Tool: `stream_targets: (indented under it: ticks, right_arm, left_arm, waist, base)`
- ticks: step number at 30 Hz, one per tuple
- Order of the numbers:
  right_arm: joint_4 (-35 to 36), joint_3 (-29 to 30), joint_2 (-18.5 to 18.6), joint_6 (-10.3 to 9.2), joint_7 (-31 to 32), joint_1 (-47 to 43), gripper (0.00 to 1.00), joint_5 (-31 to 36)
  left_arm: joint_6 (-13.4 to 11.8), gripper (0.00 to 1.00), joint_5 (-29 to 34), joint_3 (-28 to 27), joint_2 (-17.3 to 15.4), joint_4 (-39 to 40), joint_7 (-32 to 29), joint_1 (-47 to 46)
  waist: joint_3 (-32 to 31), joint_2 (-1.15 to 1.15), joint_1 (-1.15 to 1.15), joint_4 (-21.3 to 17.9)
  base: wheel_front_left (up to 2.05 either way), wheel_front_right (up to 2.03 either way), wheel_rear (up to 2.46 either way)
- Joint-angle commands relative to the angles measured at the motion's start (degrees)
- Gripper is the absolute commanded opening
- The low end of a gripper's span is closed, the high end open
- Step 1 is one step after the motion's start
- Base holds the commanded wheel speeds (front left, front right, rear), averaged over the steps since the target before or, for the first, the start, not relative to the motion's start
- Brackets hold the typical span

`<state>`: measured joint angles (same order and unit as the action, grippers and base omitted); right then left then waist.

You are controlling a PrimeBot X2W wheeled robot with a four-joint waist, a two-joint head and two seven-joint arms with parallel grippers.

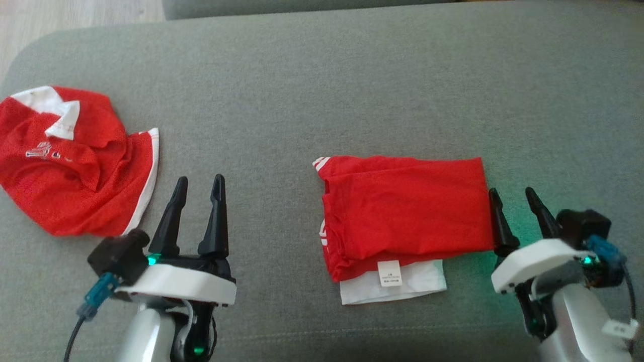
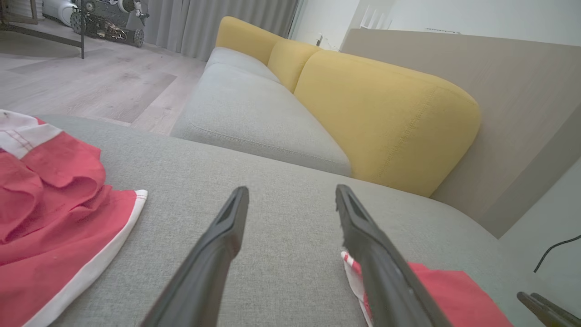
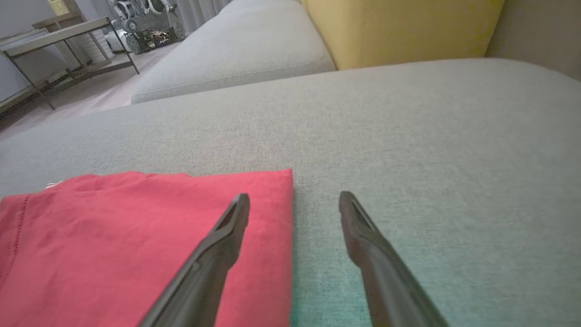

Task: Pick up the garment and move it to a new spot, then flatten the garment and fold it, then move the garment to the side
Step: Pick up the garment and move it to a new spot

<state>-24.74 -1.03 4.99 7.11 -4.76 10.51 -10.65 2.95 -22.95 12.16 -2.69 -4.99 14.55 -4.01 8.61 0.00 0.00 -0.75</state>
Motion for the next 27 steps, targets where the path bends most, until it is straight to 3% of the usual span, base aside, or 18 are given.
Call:
stream_targets:
  ticks: [1, 13, 15, 16, 27]
  right_arm:
    - [0.68, -0.97, -0.08, 0.37, 0.56, 2.76, 1.0, -1.01]
    - [-7.17, -4.44, 0.18, 0.37, 5.09, 6.06, 1.0, -7.74]
    - [-7.93, -5.87, 0.77, 0.37, 5.67, 6.42, 0.14, -8.81]
    - [-8.15, -6.76, 1.21, 0.37, 5.76, 6.65, 0.0, -9.08]
    - [-5.26, -10.97, 7.35, 0.37, -2.81, 12.36, 0.0, -3.62]
  left_arm:
    - [-0.18, 1.0, -0.46, -1.58, -0.19, 1.73, 0.45, -2.77]
    - [-0.1, 1.0, -0.65, -1.33, -0.19, 1.28, 0.45, -4.86]
    - [-0.01, 1.0, -0.5, -1.18, -0.19, 1.19, 0.45, -5.39]
    - [0.02, 1.0, -0.43, -1.18, -0.19, 1.19, 0.45, -5.65]
    - [-0.18, 1.0, -2.79, -2.1, -0.19, 1.89, 0.45, -6.67]
  waist:
    - [0.63, 0.0, 0.0, 0.49]
    - [3.08, 0.0, 0.0, 2.38]
    - [3.21, 0.0, 0.0, 2.53]
    - [3.23, 0.0, 0.0, 2.54]
    - [3.69, 0.0, 0.0, 0.58]
  base:
    - [0.0, 0.0, 0.0]
    - [0.0, 0.0, 0.0]
    - [0.0, 0.0, 0.0]
    - [0.0, 0.0, 0.0]
    - [0.0, 0.0, 0.0]
